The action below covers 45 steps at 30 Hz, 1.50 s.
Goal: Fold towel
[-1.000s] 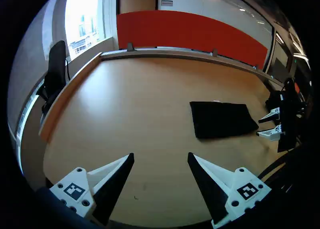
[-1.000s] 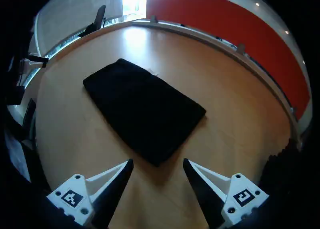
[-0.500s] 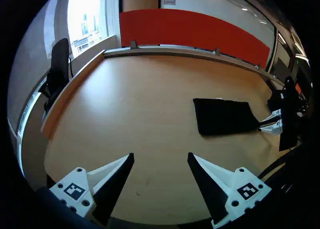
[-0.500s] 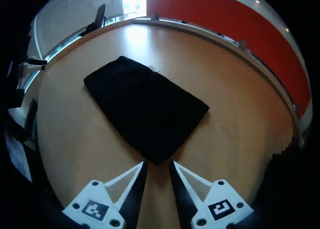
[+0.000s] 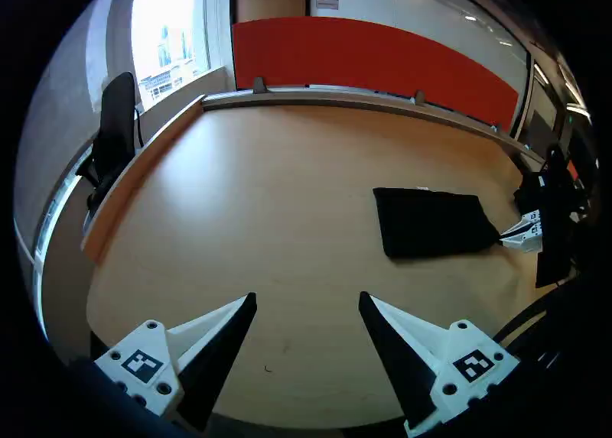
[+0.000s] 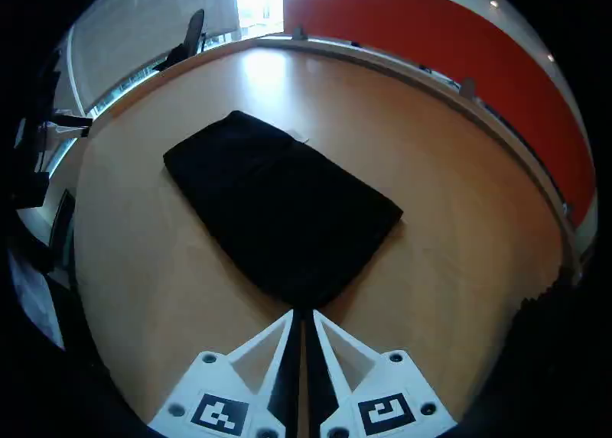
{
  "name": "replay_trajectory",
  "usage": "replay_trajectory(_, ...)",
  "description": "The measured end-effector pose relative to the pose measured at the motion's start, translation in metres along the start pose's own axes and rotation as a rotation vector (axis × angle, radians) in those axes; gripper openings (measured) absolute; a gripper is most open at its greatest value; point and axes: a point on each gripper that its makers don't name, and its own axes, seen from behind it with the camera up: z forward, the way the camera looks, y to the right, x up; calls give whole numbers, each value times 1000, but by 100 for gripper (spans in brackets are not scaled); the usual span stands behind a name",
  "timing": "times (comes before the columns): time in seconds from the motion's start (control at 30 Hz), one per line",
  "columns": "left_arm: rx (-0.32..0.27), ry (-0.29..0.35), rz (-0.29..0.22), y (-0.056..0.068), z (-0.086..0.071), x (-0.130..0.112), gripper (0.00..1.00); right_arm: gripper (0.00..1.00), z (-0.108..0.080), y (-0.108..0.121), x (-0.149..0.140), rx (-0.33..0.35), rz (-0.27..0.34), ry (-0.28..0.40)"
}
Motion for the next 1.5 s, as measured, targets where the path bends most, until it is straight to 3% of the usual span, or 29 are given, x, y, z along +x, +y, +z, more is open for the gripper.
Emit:
replay_trajectory(0.23, 0, 1, -4, 0, 1, 1, 99, 9, -9, 3, 22, -21, -33, 37)
replay_trajectory(0.87, -5, 17, -8, 3, 4, 12, 99, 8, -36, -4, 130, -32, -192, 200)
replay_trajectory(1.5, 1, 31, -46, -5, -2, 14, 99, 7, -25, -36, 169, 27, -308, 217)
